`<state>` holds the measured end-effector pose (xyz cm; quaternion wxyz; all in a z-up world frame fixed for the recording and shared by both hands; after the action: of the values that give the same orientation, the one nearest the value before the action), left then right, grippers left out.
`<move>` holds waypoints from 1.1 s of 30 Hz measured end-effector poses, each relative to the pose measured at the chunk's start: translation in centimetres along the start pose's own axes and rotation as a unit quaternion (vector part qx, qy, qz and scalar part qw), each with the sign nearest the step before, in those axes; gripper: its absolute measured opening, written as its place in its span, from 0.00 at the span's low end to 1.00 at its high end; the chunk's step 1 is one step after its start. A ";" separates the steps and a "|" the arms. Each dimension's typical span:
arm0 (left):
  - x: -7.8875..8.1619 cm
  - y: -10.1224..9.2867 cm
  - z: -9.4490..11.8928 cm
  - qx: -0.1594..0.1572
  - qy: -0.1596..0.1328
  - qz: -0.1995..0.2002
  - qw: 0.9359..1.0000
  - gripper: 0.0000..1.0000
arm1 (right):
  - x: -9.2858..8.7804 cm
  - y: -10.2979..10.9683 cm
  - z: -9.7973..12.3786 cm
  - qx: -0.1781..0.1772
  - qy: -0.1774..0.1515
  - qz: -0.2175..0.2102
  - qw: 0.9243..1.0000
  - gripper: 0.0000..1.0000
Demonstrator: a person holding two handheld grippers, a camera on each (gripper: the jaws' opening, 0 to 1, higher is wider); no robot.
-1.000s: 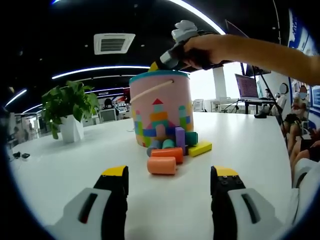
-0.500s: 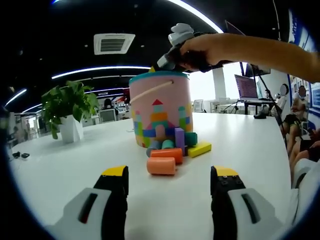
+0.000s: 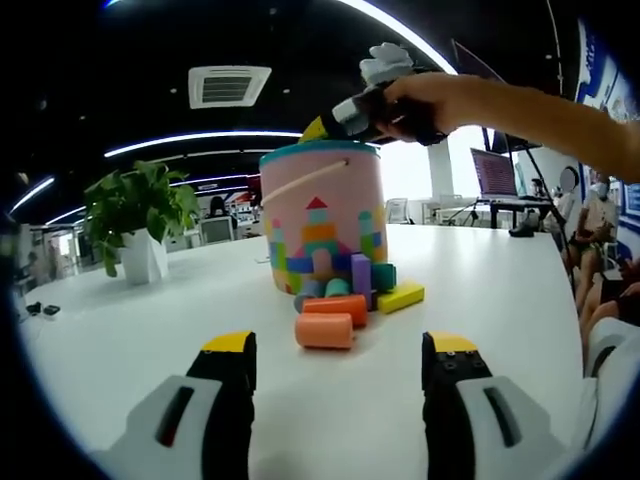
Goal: Arrange the toys in the designated storage area by placing each visible toy with the group until no toy remains scattered across the table.
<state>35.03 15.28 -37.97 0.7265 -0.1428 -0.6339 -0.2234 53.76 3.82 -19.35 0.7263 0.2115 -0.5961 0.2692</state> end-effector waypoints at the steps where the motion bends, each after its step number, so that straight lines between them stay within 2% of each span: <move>1: 0.0 0.0 0.0 0.001 0.000 0.000 1.000 0.69 | 0.2 0.5 0.9 0.017 -0.016 0.007 1.000 0.26; 3: 0.0 0.1 0.0 0.001 0.001 0.001 1.000 0.69 | 0.5 1.1 2.4 0.034 -0.038 0.012 0.999 0.28; 6: 0.0 0.2 -0.1 0.001 0.001 0.001 1.000 0.69 | 1.1 2.5 5.7 0.058 -0.093 0.049 0.993 0.29; 9: 0.0 0.3 -0.1 0.003 0.001 0.007 1.000 0.69 | 0.5 3.4 9.1 0.066 -0.120 0.066 0.988 0.29; 15: 0.0 0.4 -0.1 0.005 0.003 0.009 1.000 0.70 | -1.2 4.4 13.0 0.076 -0.138 0.081 0.984 0.30; 19: -0.1 0.4 -0.1 0.009 0.006 0.011 1.000 0.70 | -2.3 4.8 14.8 0.083 -0.144 0.079 0.983 0.32; 25: -0.3 0.3 -0.1 0.012 0.010 0.006 1.000 0.70 | -6.3 4.8 15.3 0.098 -0.126 0.080 0.984 0.35; 29: -0.3 0.2 -0.1 0.013 0.012 0.003 1.000 0.69 | -10.8 4.3 14.3 0.122 -0.106 0.053 0.985 0.35; 30: -0.3 0.2 -0.1 0.013 0.013 0.001 1.000 0.69 | -11.2 4.3 14.1 0.124 -0.104 0.051 0.985 0.35; 32: -0.3 0.2 -0.1 0.014 0.013 0.000 1.000 0.69 | -13.3 4.2 13.3 0.133 -0.094 0.049 0.985 0.35; 33: -0.3 0.2 -0.1 0.014 0.014 0.000 1.000 0.69 | -15.1 4.3 12.7 0.140 -0.085 0.048 0.985 0.35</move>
<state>35.17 15.45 -38.29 0.7370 -0.1293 -0.6272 -0.2161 39.31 -2.95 -31.65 0.6226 0.3045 -0.6214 0.3653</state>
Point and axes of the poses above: the point that each gripper's makers call its tool centre point, and the gripper's own axes: z roughly backward along the fingers, y roughly to its left, x roughly out of its top, the point moved 2 cm from there along z, roughly backward along the fingers, and after that the axes turned 2 degrees about x, right-handed, at the moved point
